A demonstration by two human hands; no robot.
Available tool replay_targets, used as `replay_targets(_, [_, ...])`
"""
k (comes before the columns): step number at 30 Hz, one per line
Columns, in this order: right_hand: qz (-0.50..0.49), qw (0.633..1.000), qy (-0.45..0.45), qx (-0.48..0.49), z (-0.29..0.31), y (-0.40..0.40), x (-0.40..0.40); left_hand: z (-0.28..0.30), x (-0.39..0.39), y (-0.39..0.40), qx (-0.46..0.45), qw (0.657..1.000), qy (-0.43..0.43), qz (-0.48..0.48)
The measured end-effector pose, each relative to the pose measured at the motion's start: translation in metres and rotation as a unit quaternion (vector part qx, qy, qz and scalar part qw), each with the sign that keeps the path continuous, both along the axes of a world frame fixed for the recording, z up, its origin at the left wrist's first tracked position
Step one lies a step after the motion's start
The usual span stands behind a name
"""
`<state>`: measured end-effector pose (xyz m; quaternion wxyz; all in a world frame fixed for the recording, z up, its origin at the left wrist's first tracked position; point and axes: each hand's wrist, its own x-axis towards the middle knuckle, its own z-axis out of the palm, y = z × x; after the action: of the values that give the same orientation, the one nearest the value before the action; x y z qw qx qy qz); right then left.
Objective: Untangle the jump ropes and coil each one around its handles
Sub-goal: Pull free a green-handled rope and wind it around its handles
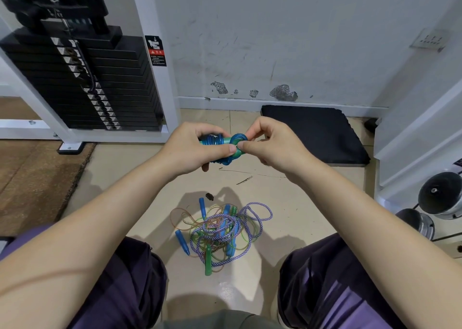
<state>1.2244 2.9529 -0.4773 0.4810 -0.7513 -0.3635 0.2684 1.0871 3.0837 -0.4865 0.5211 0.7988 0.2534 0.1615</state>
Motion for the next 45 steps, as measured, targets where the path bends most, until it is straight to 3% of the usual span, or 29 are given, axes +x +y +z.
replay_targets(4, [0.043, 0.983, 0.176, -0.039, 0.003, -0.003, 0.005, 0.002, -0.003, -0.001, -0.012, 0.999, -0.021, -0.028])
replay_targets(15, [0.095, 0.959, 0.265, -0.016, 0.002, -0.005, 0.009, 0.001, 0.001, -0.001, -0.09, 0.993, -0.055, -0.043])
replay_targets(25, [0.155, 0.959, 0.235, 0.014, 0.005, -0.005, 0.012, 0.004, 0.002, 0.001, -0.201, 0.972, -0.072, -0.096])
replay_targets(32, [0.143, 0.956, 0.253, 0.048, 0.005, -0.011, 0.022, 0.006, -0.005, 0.011, -0.171, 0.979, -0.053, -0.095])
replay_targets(45, [-0.022, 0.974, 0.17, 0.145, 0.002, -0.002, 0.027, 0.005, -0.001, 0.012, -0.176, 0.982, -0.017, -0.066])
